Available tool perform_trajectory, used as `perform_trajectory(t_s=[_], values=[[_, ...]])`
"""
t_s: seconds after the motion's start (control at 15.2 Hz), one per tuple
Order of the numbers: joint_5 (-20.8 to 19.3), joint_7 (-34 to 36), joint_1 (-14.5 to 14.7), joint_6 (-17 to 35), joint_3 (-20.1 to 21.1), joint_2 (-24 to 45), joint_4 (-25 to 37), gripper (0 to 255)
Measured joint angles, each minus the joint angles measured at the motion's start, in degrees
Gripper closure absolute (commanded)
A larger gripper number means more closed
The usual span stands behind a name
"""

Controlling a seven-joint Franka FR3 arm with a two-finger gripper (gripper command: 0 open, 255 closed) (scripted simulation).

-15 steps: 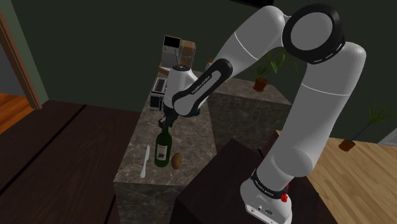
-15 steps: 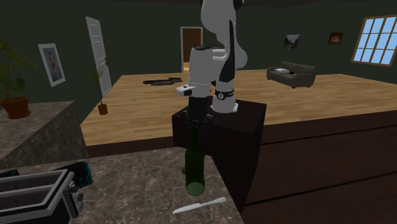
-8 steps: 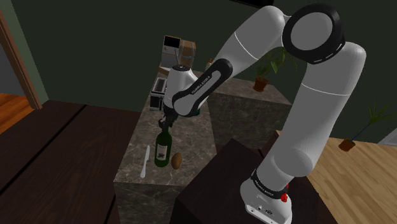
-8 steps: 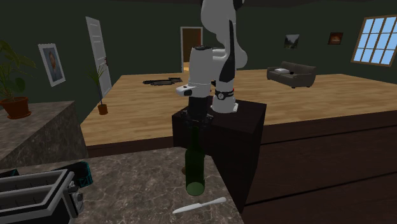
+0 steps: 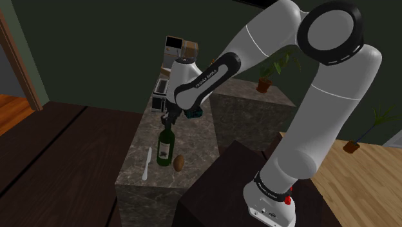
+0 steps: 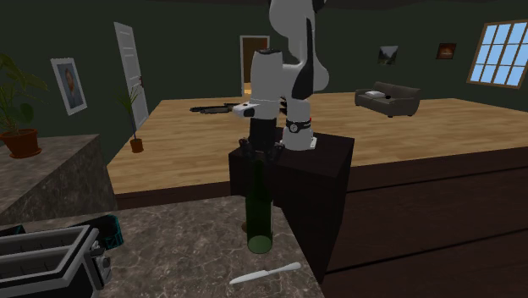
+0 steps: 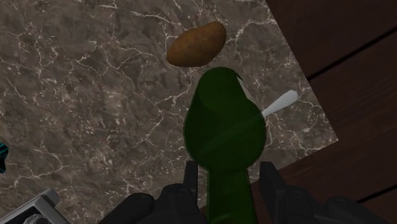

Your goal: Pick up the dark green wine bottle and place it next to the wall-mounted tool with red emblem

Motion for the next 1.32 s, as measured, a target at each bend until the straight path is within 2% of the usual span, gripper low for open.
perform_trajectory(t_s=[1.32], values=[[4.4, -3.3, 0.2, -15.8, 0.5, -12.0, 4.0, 255]])
